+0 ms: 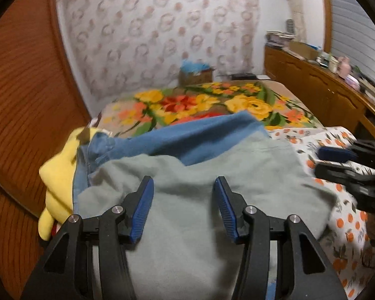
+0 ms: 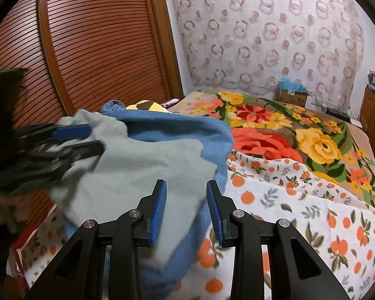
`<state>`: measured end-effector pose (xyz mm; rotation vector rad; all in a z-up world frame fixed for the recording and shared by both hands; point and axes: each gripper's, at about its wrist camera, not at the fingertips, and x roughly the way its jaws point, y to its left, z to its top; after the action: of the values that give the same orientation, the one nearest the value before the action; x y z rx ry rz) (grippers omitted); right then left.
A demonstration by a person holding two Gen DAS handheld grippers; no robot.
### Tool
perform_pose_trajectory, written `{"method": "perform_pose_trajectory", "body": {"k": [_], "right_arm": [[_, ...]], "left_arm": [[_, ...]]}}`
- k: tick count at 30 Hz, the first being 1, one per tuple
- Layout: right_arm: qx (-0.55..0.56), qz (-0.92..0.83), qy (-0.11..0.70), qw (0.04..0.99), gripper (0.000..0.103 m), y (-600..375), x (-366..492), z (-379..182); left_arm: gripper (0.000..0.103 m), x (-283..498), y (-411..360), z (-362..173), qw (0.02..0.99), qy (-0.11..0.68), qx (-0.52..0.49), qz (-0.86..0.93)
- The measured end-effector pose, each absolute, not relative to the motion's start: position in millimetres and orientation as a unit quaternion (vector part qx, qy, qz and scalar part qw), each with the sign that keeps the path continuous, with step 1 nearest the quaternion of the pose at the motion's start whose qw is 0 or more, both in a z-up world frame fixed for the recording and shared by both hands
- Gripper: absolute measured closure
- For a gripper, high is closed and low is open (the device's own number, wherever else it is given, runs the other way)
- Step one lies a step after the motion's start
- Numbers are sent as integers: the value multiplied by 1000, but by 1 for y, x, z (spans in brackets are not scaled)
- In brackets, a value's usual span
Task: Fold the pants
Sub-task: 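Lower the shorts onto the jeans pile and open both grippers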
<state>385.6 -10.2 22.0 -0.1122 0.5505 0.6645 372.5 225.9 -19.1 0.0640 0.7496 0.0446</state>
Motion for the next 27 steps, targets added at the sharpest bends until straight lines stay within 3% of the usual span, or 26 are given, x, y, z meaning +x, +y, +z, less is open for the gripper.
{"method": "perform_pose_trajectory", "body": {"k": [23,27], "right_arm": [[-21,267,249,931,68,-77,284,25],[-15,251,247,936,68,-89,262,21]], "left_arm": [[50,286,143,0,949,316,13,-23],[41,269,118,2,953,301,23,-37]]}}
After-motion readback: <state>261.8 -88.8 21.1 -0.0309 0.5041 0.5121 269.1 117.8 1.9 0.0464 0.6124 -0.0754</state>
